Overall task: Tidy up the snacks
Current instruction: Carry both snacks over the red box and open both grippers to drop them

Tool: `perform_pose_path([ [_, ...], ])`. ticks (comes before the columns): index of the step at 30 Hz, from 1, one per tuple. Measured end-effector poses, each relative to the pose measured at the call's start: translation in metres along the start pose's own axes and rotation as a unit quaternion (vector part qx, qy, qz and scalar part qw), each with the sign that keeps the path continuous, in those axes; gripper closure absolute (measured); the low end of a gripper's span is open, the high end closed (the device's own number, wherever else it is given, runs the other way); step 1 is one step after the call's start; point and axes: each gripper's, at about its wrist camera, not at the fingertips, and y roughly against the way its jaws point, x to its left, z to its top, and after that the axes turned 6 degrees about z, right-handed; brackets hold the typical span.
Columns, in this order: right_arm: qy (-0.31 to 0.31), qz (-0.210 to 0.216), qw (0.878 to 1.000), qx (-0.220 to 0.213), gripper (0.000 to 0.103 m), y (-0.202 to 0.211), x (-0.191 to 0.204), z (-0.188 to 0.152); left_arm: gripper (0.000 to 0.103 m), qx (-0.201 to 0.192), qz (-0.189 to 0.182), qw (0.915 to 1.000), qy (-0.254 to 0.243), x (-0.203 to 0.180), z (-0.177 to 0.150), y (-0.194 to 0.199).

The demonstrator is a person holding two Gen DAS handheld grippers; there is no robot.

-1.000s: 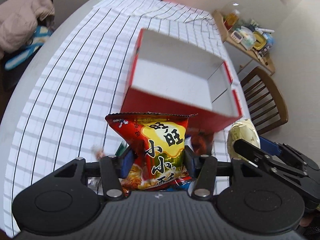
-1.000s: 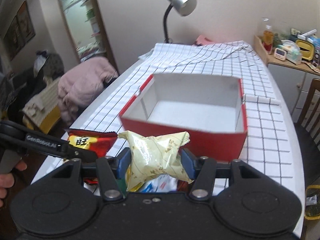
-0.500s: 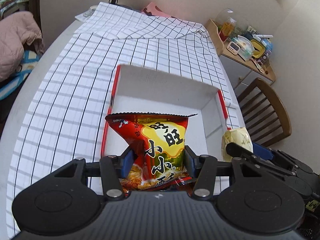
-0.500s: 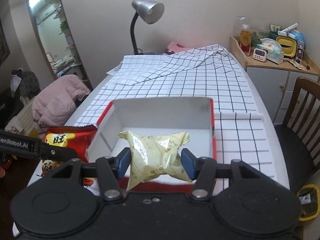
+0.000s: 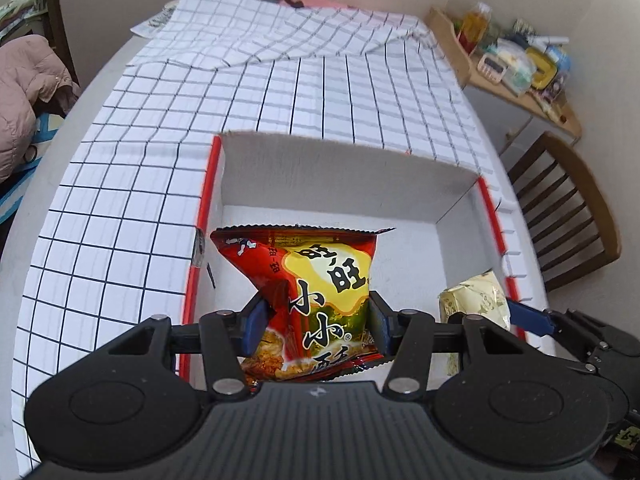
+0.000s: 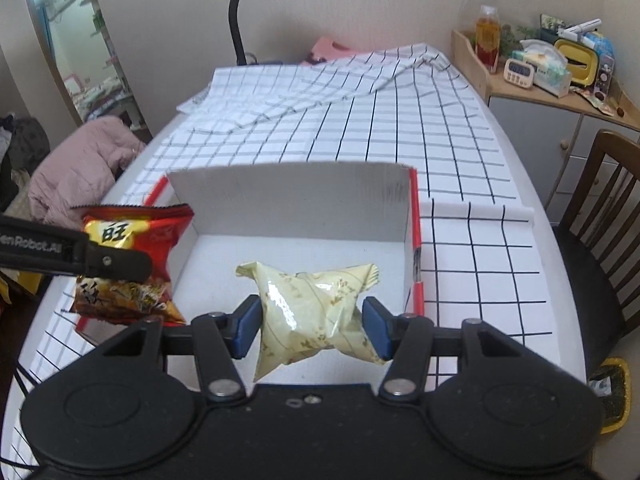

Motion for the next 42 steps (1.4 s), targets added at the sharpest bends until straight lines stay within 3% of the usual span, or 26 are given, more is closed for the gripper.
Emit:
perform_pose_path([
  [8, 0.020, -0.004, 0.999, 0.030, 0.048, -0.021, 0.005, -0.002, 0.052, 0.031, 0.021, 0.9986, -0.038, -0.010, -0.008, -0.030],
  [16, 0.022, 0.001, 0.999, 0.044, 0.047, -0.028, 0.003, -0.007, 0.052, 0.052, 0.033, 0.9972, -0.041, -0.007, -0.016, -0.043],
  [25, 0.018, -0.001, 0.999, 0.040, 0.044, -0.023, 0.002, -0.010, 0.050, 0.036, 0.034, 0.9981, -0.037, -0.004, -0.020, -0.031],
  [36, 0.009, 0.011, 1.000, 0.002, 0.041, 0.017, 0.008, -0.010, 0.049, -0.008, 0.024, 0.9992, -0.031, 0.002, -0.034, 0.017],
  [38, 0.010, 0.014, 1.000, -0.007, 0.035, 0.026, 0.011, -0.011, 0.049, -0.018, 0.019, 0.9991, -0.033, 0.003, -0.038, 0.028],
  [39, 0.011, 0.016, 1.000, -0.012, 0.025, 0.031, 0.013, -0.012, 0.049, -0.023, 0.018, 0.9990, -0.034, 0.003, -0.039, 0.033],
  [41, 0.013, 0.020, 0.999, -0.025, 0.016, 0.042, 0.016, -0.013, 0.049, -0.034, 0.015, 0.9987, -0.036, 0.003, -0.043, 0.043],
  [42, 0.013, 0.023, 0.999, -0.029, 0.015, 0.048, 0.019, -0.014, 0.049, -0.038, 0.013, 0.9985, -0.037, 0.003, -0.044, 0.048],
])
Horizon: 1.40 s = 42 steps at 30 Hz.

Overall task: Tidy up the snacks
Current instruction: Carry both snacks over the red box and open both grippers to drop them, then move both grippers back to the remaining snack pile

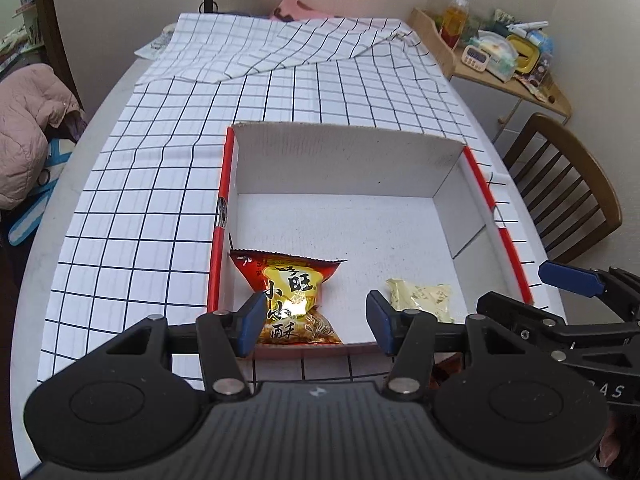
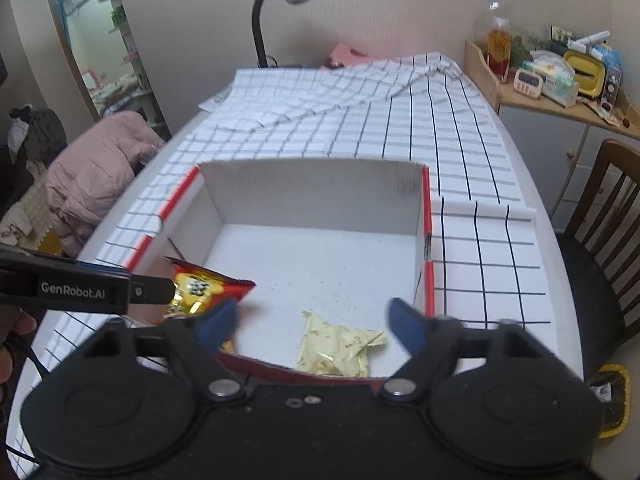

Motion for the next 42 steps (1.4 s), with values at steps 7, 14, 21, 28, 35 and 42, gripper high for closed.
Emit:
perform_pose_path([
  [7, 0.000, 0.015, 1.000, -0.026, 0.007, 0.032, 0.015, -0.006, 0.045, -0.036, -0.008, 0.9993, -0.009, 0.002, -0.019, 0.036],
  [14, 0.005, 0.032, 0.998, -0.046, 0.000, 0.059, 0.031, -0.019, 0.038, -0.063, -0.013, 0.9977, -0.022, 0.007, -0.045, 0.065],
  [21, 0.003, 0.048, 0.997, -0.054, 0.000, 0.077, 0.041, -0.037, 0.031, -0.080, -0.019, 0.9964, -0.020, 0.026, -0.073, 0.086],
  [28, 0.012, 0.053, 0.997, -0.054, 0.000, 0.086, 0.053, -0.059, 0.018, -0.084, -0.028, 0.9961, 0.005, 0.048, -0.102, 0.095],
  [35, 0.005, 0.044, 0.998, -0.042, 0.000, 0.080, 0.059, -0.090, 0.006, -0.057, -0.035, 0.9970, 0.040, 0.068, -0.136, 0.080],
  [42, -0.021, 0.013, 1.000, -0.005, 0.000, 0.059, 0.049, -0.136, 0.006, -0.016, -0.006, 0.9977, 0.065, 0.083, -0.171, 0.048],
])
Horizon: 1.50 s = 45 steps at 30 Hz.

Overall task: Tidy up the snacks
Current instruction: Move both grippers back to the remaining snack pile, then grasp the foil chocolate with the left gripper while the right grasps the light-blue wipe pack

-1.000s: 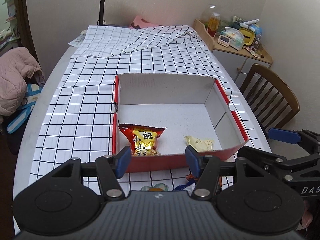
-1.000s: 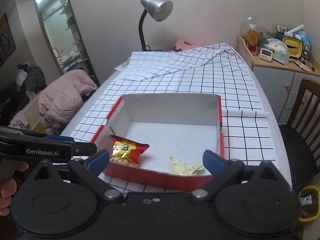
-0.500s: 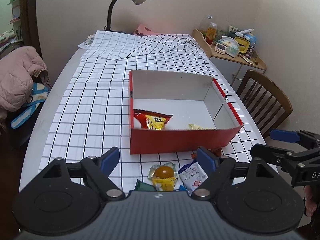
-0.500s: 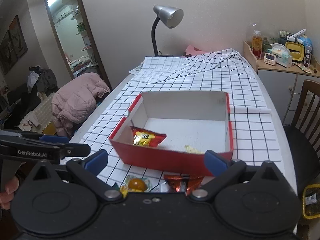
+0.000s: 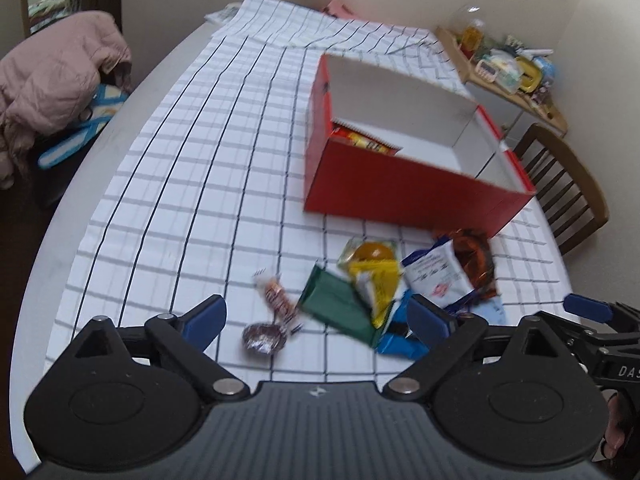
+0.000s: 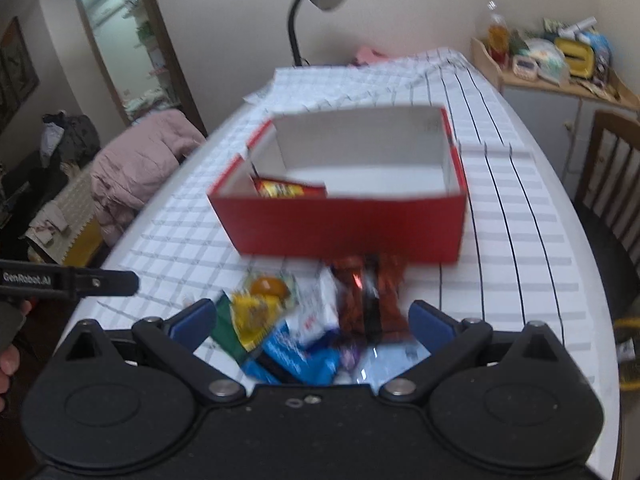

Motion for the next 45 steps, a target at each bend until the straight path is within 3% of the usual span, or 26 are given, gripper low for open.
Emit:
perform_pose_path([
  [8, -0.023, -0.028, 0.999, 0.039, 0.000, -0.016, -0.018, -0.033, 0.006, 0.043, 0.032, 0.9985, -0.016, 0.004, -0.024, -0.034],
  [11, -0.027, -0.038, 0.998, 0.046, 0.001, -0.025, -0.026, -0.036, 0.006, 0.057, 0.038, 0.9977, -0.001, 0.009, -0.027, -0.045],
  [17, -0.070, -0.055, 0.994, 0.058, 0.006, -0.044, -0.047, -0.037, 0.006, 0.059, 0.059, 0.9964, 0.011, 0.016, -0.029, -0.055],
  [27, -0.065, -0.081, 0.990, 0.091, 0.020, -0.080, -0.049, -0.033, 0.007, 0.061, 0.075, 0.9952, 0.019, 0.014, -0.026, -0.071],
  [31, -0.054, -0.093, 0.990, 0.090, 0.024, -0.084, -0.045, -0.031, 0.021, 0.072, 0.074, 0.9942, 0.029, 0.017, -0.025, -0.078],
  [36, -0.040, -0.110, 0.989, 0.091, 0.038, -0.086, -0.039, -0.030, 0.031, 0.068, 0.076, 0.9942, 0.034, 0.019, -0.024, -0.078],
  [38, -0.031, -0.117, 0.989, 0.090, 0.041, -0.087, -0.036, -0.032, 0.041, 0.066, 0.077, 0.9943, 0.033, 0.019, -0.023, -0.077],
  [45, -0.030, -0.122, 0.989, 0.080, 0.054, -0.083, -0.036, -0.035, 0.061, 0.064, 0.065, 0.9953, 0.032, 0.019, -0.023, -0.076],
])
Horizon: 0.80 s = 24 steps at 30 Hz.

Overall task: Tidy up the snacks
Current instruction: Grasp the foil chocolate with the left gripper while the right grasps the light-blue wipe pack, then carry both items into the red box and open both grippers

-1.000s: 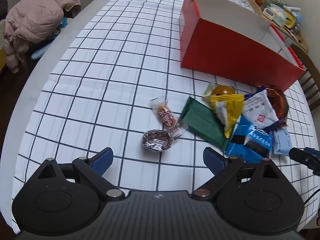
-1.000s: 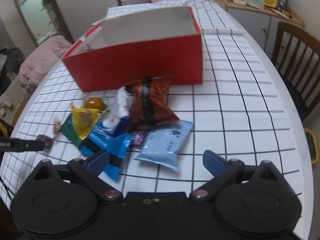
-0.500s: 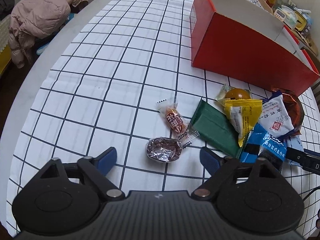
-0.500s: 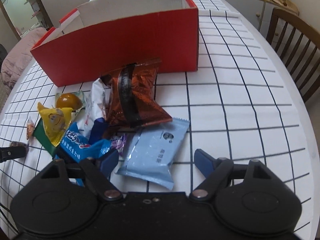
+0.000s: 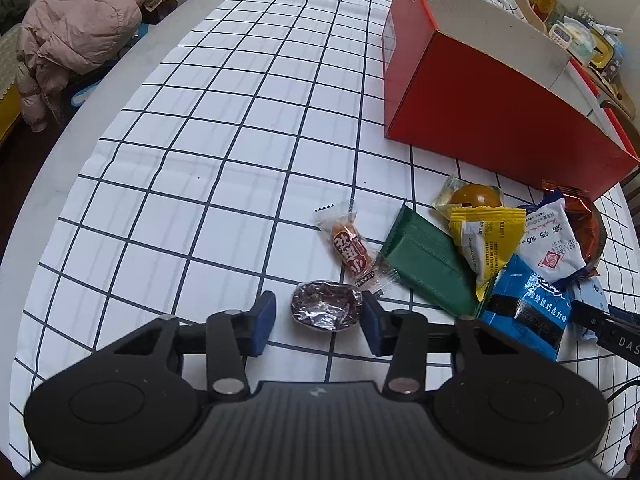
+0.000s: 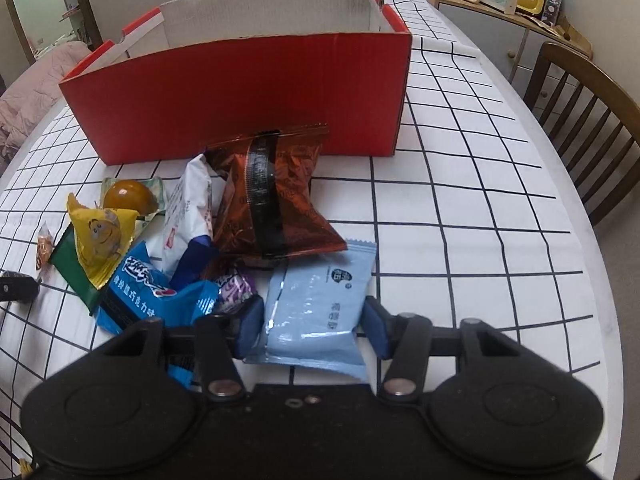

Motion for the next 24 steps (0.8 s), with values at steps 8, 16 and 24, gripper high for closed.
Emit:
perform_pose_path([
  [8, -0.014, -0.001, 1.000, -0.007, 0.057, 0.005, -0.004, -0.006, 0.069, 0.001, -0.008, 1.0000, -0.005, -0.001, -0.003, 0.004],
  [16, -0.044, 0.000, 0.999, -0.010, 0.057, 0.018, -0.013, -0.013, 0.069, 0.003, -0.027, 0.9996, -0.001, 0.001, -0.006, 0.016],
  [24, -0.066, 0.015, 0.997, -0.035, 0.057, 0.046, -0.013, -0.014, 0.069, -0.007, -0.038, 0.9991, -0.018, -0.005, -0.007, 0.037],
])
